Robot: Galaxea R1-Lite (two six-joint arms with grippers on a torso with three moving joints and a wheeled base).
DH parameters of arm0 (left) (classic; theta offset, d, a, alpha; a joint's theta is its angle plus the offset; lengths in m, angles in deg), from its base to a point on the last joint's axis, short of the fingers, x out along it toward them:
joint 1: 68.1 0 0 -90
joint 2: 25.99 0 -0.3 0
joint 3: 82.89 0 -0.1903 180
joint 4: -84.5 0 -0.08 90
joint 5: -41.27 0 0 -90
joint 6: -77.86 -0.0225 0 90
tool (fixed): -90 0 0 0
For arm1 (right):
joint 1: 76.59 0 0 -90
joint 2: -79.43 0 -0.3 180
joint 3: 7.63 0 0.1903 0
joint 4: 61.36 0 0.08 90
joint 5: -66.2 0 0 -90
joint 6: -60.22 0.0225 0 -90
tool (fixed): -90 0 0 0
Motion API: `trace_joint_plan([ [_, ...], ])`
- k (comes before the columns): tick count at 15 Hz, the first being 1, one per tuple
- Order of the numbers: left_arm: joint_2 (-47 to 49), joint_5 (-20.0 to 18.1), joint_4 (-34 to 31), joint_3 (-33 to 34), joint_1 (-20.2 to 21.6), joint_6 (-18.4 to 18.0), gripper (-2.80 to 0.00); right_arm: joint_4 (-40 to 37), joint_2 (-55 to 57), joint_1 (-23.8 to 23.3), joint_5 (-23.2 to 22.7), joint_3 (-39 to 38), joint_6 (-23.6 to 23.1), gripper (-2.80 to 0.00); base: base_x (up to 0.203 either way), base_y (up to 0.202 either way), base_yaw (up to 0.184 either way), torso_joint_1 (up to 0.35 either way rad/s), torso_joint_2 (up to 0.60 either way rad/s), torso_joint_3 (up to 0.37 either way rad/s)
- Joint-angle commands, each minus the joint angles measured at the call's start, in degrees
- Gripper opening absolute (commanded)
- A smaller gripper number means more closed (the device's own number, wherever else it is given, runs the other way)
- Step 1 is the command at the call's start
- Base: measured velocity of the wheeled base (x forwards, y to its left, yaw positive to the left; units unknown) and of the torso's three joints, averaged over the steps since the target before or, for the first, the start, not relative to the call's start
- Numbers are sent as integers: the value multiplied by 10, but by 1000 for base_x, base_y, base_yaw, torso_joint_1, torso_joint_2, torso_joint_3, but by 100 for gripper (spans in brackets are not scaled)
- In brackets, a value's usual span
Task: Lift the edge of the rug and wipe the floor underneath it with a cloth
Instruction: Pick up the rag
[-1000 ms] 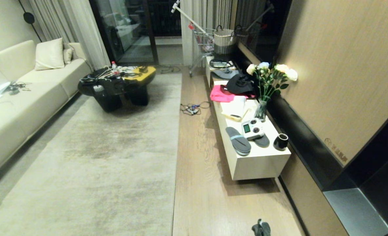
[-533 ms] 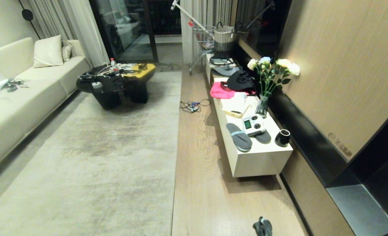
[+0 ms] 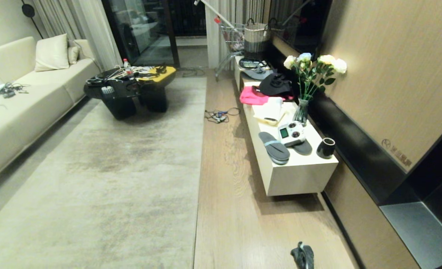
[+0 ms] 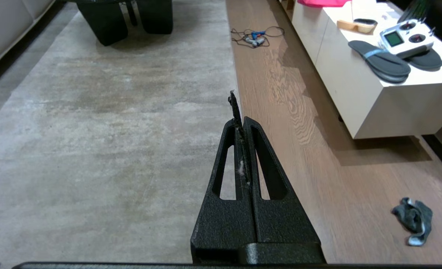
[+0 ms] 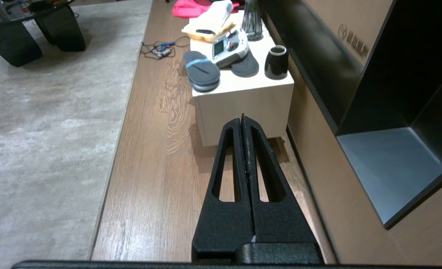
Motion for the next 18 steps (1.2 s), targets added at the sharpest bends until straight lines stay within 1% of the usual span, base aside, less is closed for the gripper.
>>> trace_joint_plan([
  [1, 0, 0, 0, 0, 0, 0, -280, 0, 1, 0, 0, 0, 1, -280, 0, 0, 0, -170, 541, 363],
  [11, 0, 0, 0, 0, 0, 0, -280, 0, 1, 0, 0, 0, 0, -280, 0, 0, 0, -114, 493, 377],
  [18, 0, 0, 0, 0, 0, 0, -280, 0, 1, 0, 0, 0, 4, -280, 0, 0, 0, -11, 436, 424],
])
